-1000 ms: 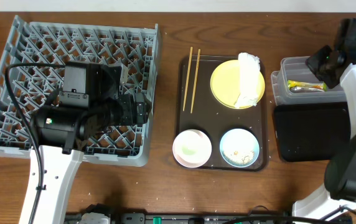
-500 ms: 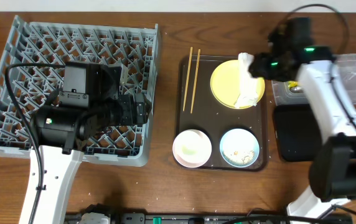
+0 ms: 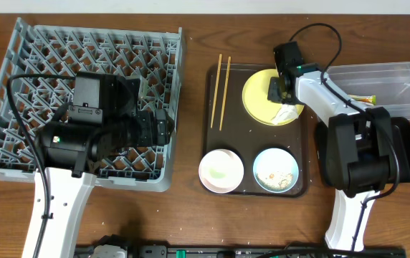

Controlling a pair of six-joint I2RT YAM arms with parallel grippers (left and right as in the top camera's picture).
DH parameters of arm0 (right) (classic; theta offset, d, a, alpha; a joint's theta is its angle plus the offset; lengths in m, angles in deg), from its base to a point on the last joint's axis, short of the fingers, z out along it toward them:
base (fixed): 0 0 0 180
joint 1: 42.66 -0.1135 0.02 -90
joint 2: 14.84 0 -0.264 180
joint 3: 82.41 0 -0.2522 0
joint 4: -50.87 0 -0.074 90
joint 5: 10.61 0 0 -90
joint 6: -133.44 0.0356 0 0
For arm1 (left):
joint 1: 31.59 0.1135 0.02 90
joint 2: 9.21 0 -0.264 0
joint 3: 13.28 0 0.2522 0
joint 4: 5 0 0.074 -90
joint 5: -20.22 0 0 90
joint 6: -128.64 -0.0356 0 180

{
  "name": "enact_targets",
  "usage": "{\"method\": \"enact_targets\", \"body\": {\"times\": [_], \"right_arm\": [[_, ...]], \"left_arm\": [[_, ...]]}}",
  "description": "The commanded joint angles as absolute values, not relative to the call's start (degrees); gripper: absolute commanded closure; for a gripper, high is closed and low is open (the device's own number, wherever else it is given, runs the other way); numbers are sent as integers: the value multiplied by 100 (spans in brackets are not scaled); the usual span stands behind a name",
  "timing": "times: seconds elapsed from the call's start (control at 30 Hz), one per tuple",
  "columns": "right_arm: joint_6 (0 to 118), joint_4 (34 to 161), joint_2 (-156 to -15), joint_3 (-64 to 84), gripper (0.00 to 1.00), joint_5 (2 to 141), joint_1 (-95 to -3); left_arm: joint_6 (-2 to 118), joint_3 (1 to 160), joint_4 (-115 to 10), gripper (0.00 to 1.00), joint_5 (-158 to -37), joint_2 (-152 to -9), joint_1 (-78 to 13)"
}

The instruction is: Sort waste into correct bins and load items into the dishwasher

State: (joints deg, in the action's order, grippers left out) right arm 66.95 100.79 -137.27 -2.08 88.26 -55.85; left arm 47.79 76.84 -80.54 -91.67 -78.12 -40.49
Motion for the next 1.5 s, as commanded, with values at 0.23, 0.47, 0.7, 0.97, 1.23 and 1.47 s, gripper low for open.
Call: {"method": "enact_targets", "body": {"times": [0.23, 0.47, 0.7, 0.97, 1.23, 1.47], "right_arm": [[7408, 10729, -12514, -427, 99, 7254, -4984], [8863, 11094, -11635, -425, 99, 7840, -3701], [9473, 11391, -12147, -407, 99, 8288, -3108], [9244, 11583, -12416, -416, 64, 8035, -3045], [6354, 11452, -11192, -420, 61, 5871, -3187], [4577, 12768, -10405, -418, 53, 4636, -4238]], "left_arm": [[4724, 7813, -8089, 11, -9112, -7798, -4067], [4727, 7813, -8087, 11, -9112, -7798, -4067], [4727, 7813, -8082, 11, -9114, -7798, -4067], [4727, 7813, -8137, 11, -9116, -7796, -4067], [4727, 7813, -8036, 11, -9114, -7796, -4069], [4727, 7813, -7685, 11, -9110, -7796, -4067]]}}
